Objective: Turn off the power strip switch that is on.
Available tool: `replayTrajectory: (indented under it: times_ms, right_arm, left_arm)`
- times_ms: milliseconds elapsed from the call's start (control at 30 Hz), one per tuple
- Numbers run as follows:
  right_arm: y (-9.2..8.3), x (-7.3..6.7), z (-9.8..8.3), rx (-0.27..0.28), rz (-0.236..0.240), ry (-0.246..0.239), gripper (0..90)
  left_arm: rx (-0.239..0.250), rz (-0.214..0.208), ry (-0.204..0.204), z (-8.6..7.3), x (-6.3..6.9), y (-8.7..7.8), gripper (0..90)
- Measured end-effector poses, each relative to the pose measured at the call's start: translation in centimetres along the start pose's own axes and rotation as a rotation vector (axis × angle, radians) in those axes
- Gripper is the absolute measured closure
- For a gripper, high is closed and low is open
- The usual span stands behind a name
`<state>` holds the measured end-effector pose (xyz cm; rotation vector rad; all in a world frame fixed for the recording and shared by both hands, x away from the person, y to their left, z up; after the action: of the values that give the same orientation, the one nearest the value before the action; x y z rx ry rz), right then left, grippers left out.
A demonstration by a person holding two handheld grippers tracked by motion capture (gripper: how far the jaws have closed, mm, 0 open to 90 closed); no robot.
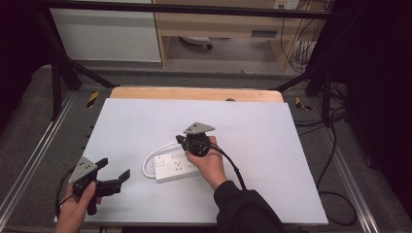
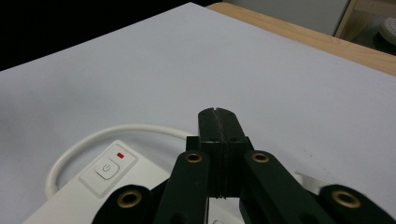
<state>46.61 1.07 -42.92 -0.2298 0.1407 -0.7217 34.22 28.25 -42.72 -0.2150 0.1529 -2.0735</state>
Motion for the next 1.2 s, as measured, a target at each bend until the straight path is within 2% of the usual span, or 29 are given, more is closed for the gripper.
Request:
replayTrajectory:
  times_ms: [1200]
  right_arm:
    - [0.4, 0.1, -1.5, -0.072, 0.005, 0.015, 90.0]
  left_arm:
    - [-0.007, -0.001, 0.009, -0.1, 0.1, 0.0, 5.1]
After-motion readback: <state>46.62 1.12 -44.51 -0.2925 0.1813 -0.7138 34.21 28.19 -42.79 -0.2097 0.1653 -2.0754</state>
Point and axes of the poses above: each handheld gripper's, and its own axes: y roughly forward along the jaws, z roughly out of its top, x roughly to its right, the point moved 4 cm from there along y, roughly forward along the jaws, and after that the axes turned 13 degrees about x, right-handed, at the moved point
